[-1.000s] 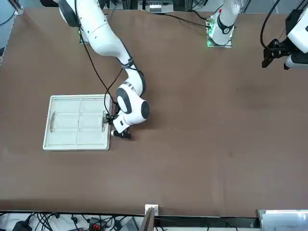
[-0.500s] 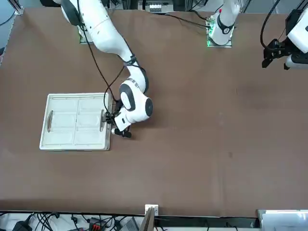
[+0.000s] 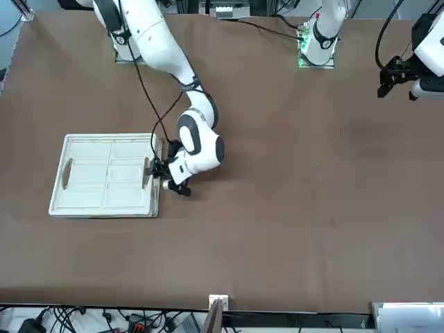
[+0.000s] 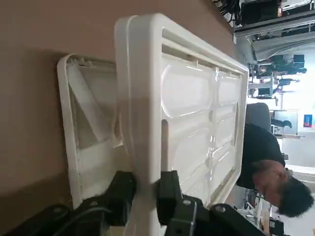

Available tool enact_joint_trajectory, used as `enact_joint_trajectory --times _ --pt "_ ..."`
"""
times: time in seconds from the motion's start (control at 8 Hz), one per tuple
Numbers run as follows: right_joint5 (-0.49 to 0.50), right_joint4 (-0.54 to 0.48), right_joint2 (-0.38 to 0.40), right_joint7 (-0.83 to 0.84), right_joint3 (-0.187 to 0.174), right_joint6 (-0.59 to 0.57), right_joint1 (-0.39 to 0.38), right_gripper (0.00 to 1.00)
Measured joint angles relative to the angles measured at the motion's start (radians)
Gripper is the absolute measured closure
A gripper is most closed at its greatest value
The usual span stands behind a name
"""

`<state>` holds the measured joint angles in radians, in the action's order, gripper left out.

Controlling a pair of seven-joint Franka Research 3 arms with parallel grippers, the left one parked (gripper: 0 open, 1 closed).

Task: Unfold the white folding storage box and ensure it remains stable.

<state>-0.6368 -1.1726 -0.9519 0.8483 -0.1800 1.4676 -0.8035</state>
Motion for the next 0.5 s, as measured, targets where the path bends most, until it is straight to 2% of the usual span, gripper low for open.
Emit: enact_joint_trajectory --times 0.5 --pt "-0.031 0.016 0.001 -0.004 -0.013 -0.032 -0.016 0.71"
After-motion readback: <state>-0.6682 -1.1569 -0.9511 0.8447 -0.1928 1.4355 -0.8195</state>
